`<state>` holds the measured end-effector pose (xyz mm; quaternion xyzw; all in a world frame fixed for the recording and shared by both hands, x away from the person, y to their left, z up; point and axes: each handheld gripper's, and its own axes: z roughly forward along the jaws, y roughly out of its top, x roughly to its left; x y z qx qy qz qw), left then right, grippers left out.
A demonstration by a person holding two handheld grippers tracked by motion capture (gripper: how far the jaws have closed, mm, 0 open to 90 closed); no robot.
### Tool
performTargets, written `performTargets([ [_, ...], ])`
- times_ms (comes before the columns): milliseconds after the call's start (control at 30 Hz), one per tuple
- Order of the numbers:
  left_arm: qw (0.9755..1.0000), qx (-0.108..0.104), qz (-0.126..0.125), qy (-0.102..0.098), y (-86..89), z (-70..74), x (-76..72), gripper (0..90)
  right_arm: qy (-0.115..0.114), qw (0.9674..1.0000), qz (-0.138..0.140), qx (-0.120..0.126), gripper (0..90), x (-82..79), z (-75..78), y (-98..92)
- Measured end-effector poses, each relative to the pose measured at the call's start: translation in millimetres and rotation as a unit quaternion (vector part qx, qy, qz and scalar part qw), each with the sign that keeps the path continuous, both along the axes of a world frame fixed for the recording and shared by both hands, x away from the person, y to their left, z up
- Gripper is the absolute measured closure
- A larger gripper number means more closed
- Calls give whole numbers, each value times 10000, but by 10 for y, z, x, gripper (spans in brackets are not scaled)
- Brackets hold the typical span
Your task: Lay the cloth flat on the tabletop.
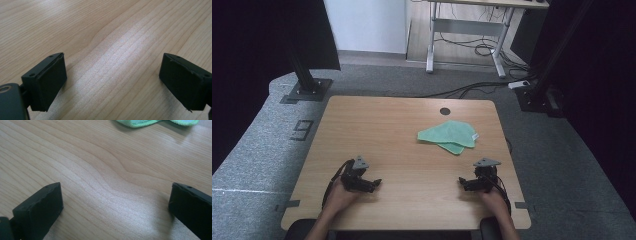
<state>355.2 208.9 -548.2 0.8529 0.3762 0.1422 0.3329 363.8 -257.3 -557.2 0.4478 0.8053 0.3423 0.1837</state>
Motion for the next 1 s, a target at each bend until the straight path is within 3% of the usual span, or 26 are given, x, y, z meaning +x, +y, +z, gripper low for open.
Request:
performTargets([
  [233,10000,3,1,1,0,0,1,69,0,10000,19,2,0,-1,0,1],
  [533,10000,5,0,8,-1,0,3,65,5,9997,261,4,0,-13,1,17],
  [1000,10000,5,2,8,-1,0,3,65,-1,9997,248,13,19,-2,8,17],
])
